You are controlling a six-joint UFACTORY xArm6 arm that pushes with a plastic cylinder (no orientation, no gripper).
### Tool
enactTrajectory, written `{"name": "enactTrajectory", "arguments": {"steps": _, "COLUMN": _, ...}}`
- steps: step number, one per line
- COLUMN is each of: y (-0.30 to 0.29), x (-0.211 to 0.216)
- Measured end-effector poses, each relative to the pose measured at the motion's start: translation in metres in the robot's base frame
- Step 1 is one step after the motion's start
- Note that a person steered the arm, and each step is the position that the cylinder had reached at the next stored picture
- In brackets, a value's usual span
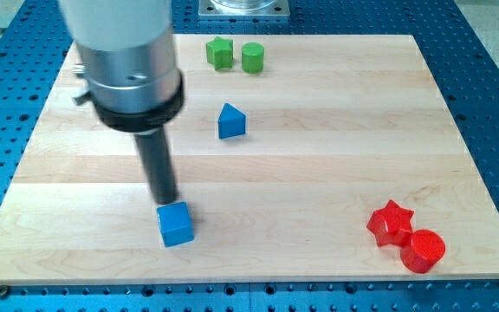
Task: Keep the blue cube to the bottom left of the triangle
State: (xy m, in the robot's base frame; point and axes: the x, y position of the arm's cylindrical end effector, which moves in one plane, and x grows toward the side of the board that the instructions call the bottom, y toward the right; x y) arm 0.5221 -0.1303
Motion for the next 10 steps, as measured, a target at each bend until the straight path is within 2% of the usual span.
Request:
{"name": "enactTrajectory", "arguments": {"steps": 1, "y": -0.062, "x": 0.02}}
{"name": "enactTrajectory", "arguments": {"steps": 2, "y": -0.055, "x": 0.068}}
{"name": "enactTrajectory", "arguments": {"steps": 3, "y": -0.048, "x": 0.091}}
{"name": "enactTrajectory", "arguments": {"steps": 4, "y": -0.04, "x": 0.096}}
{"name": "enactTrajectory", "arguments": {"steps": 7, "y": -0.025, "x": 0.097}}
{"name": "enactTrajectory", "arguments": {"steps": 10, "y": 0.05, "x": 0.048}}
